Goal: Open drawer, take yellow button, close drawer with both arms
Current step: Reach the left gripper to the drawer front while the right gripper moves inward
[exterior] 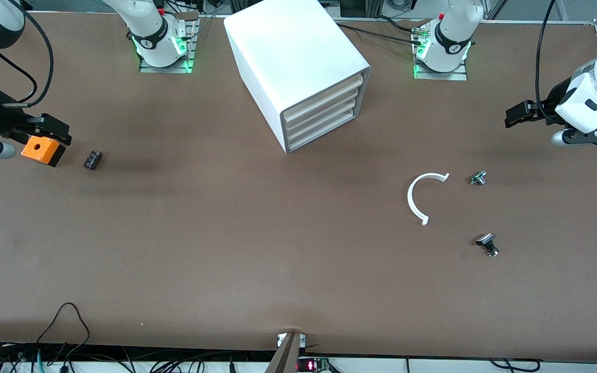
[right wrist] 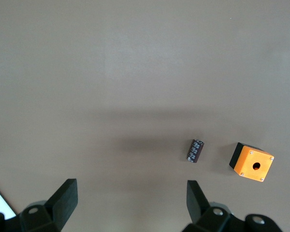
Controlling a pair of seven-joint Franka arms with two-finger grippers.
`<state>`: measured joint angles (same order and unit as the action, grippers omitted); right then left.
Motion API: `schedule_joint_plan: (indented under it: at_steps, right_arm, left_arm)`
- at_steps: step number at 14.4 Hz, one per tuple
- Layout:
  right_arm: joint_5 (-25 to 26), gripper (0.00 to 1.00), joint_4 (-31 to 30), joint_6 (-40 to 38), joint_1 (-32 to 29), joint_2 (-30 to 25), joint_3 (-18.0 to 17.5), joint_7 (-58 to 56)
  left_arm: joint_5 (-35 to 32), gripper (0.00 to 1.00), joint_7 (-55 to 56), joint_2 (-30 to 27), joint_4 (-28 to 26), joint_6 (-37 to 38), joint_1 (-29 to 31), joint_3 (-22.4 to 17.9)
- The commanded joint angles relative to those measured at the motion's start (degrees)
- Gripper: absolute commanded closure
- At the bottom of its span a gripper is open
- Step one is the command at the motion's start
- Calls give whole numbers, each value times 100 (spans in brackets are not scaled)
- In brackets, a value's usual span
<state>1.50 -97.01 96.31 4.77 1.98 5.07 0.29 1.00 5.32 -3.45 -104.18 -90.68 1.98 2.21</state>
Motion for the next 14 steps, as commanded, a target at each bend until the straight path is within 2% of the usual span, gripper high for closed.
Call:
schedule_joint_plan:
  at_steps: [1, 3, 5, 8, 10, 14]
  right_arm:
    - [-70, 0, 138, -104, -2, 135, 3, 33]
    - [-79, 0, 130, -113, 6, 171, -6, -20]
    - [-71, 0, 130, -104, 24, 179, -6, 6]
    - [-71, 0, 121, -113, 42, 259, -32, -37]
    - [-70, 0, 121, -113, 50, 267, -41, -38]
    - [-79, 0, 130, -104, 76, 346, -67, -203]
  left_arm:
    - [127, 0, -4, 239, 205, 129, -4, 7]
    - [592, 0, 83, 275, 4, 112, -30, 103]
    - [1075, 0, 128, 607, -129, -19, -39, 454]
    - [1752, 0, 110, 916, -620, -616, -66, 771]
    - [2095, 0, 101, 1214, -683, -653, -205, 956]
    - [3193, 0, 101, 1803, -709, -653, -522, 992]
